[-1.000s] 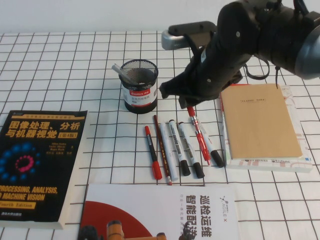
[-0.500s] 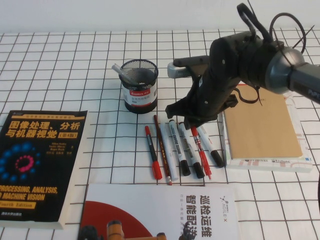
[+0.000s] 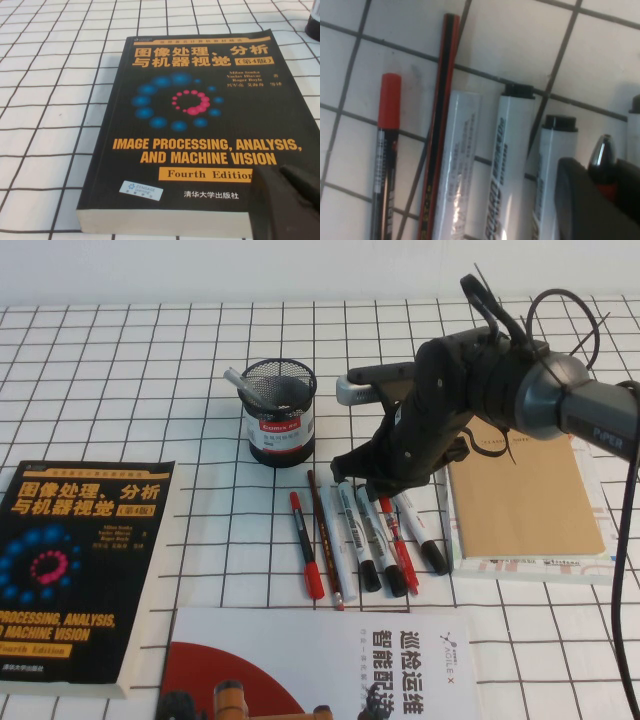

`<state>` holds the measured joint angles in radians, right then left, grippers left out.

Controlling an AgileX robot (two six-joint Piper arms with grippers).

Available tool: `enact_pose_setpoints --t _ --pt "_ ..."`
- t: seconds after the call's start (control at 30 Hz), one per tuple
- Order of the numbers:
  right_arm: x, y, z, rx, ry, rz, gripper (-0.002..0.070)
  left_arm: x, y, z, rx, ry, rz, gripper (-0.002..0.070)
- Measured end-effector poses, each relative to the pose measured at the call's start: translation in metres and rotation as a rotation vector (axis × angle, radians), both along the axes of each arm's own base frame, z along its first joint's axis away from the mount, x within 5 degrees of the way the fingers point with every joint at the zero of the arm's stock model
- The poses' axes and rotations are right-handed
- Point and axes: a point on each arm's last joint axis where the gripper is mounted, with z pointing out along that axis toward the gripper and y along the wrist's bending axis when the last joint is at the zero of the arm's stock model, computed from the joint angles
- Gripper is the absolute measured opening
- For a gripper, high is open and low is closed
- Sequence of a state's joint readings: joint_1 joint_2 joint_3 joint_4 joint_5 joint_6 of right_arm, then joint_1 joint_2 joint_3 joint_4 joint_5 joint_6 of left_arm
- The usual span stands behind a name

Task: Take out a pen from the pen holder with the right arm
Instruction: 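Take a marker out of the pen holder and lay it on the table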

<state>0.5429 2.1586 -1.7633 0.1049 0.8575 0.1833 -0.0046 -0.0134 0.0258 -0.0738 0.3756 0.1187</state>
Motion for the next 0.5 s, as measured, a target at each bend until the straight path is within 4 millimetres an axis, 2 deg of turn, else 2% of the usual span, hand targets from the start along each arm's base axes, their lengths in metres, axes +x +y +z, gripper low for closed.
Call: enact_pose_setpoints --t 0.27,0.5 --pt "0.0010 0.0009 -0.0073 -0.004 0.013 -0.001 0.0096 0.0000 0.0000 0.0000 0.000 0.000 0.000 -0.0004" --pt "0.0010 0.0010 -0.0073 -0.002 0.013 -0.002 0.0253 0.0000 0.0000 0.0000 0.000 0.000 0.000 -0.0004"
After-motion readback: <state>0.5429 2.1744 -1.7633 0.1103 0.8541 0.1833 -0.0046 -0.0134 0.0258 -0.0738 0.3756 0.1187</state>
